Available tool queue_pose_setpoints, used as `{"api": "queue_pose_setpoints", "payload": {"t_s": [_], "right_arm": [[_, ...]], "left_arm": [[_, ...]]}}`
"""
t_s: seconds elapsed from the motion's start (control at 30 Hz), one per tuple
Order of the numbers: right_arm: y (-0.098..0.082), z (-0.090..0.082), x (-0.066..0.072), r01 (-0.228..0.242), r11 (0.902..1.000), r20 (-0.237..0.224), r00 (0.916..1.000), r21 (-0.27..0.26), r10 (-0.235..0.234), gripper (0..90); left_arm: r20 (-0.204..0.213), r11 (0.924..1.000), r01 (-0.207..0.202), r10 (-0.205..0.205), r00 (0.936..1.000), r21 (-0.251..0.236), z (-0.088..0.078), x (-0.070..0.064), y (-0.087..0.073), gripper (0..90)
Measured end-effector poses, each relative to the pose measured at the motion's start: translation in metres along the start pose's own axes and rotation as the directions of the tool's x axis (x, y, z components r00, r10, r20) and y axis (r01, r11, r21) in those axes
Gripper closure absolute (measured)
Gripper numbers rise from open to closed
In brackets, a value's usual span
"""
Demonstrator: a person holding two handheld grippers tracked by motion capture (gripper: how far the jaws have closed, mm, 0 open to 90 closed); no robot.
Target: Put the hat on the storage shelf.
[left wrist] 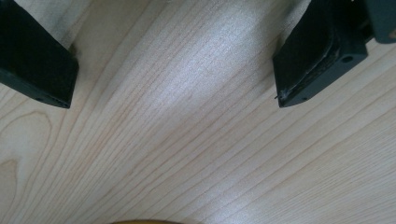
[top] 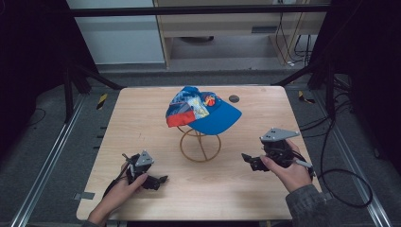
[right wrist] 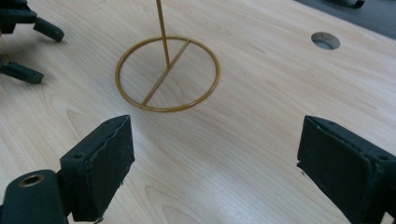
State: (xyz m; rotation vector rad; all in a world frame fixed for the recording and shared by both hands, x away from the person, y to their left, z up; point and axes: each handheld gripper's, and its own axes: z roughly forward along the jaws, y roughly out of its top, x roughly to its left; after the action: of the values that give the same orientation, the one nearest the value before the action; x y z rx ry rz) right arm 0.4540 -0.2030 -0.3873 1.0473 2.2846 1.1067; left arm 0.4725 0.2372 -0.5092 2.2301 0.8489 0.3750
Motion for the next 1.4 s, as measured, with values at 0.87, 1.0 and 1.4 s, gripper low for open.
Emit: {"api": "queue_pose_setpoints", "payload": {"t_s": [0.87, 1.0, 1.4], "right_arm": [[-0.061, 0.051, -0.006, -0.110, 0.9910, -0.004, 0.9939, 0.077, 0.111, 14.6], [-0.070, 0.064, -0.008, -0.127, 0.9881, 0.020, 0.9918, 0.086, 0.126, 15.3], [-0.083, 0.087, -0.005, -0.210, 0.9728, 0.078, 0.9761, 0.098, 0.202, 9.2]], "left_arm": [[0.000, 1.0000, -0.002, 0.002, 1.0000, 0.001, 0.000, 0.000, 0.000, 0.0], [0.000, 1.0000, -0.005, 0.005, 1.0000, 0.004, 0.000, 0.000, 0.000, 0.0], [0.000, 1.0000, -0.005, 0.005, 1.0000, 0.005, 0.000, 0.000, 0.000, 0.0]]}}
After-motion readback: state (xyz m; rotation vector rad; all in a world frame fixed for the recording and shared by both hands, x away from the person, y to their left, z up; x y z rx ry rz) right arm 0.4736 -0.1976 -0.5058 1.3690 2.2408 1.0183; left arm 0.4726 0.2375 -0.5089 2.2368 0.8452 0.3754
